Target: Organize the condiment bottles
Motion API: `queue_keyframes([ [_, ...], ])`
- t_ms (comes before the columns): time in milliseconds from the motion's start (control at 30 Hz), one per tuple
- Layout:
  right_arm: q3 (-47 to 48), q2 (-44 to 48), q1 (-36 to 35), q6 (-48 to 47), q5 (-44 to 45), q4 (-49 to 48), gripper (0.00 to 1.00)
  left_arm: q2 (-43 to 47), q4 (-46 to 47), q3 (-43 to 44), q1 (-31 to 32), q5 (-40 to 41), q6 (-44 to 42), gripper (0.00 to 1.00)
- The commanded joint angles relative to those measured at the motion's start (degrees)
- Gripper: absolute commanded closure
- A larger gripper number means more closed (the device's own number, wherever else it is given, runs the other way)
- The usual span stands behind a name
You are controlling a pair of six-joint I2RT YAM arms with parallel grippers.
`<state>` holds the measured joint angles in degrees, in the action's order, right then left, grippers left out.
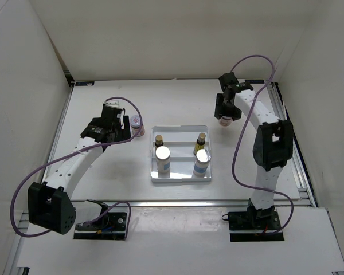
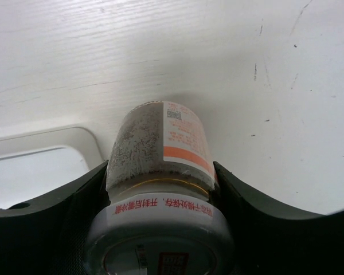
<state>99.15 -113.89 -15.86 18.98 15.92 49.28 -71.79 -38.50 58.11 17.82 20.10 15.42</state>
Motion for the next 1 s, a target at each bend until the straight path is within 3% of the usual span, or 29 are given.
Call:
queue_keyframes([
  [0, 2.0, 5.3, -0.8, -1.1, -0.6, -1.3, 1.00, 1.2, 0.9, 0.1, -0.2, -0.8, -0.4, 0.00],
  [400, 7.8, 0.1, -12.2, -6.2, -6.0, -0.1, 1.00, 1.2, 0.9, 0.1, -0.2, -0.8, -0.4, 0.00],
  [700, 6.7, -5.8, -12.2, -7.3, -9.2, -0.1, 1.00, 0.7, 0.9, 0.6, -0.2, -0.8, -0.4, 0.00],
  [767, 6.7, -6.4, -12.2, -7.3, -9.7, -0.1, 0.99, 0.7, 0.9, 0.6, -0.2, -0.8, -0.4, 0.00],
  [900, 6.7, -7.0, -12.2, -7.3, -9.7, -0.1, 0.84, 0.7, 0.9, 0.6, -0.2, -0.8, -0.4, 0.00],
  [967, 6.7, -7.0, -12.2, -7.3, -9.7, -0.1, 0.84, 0.7, 0.9, 0.6, -0.2, -0.8, -0.4, 0.00],
])
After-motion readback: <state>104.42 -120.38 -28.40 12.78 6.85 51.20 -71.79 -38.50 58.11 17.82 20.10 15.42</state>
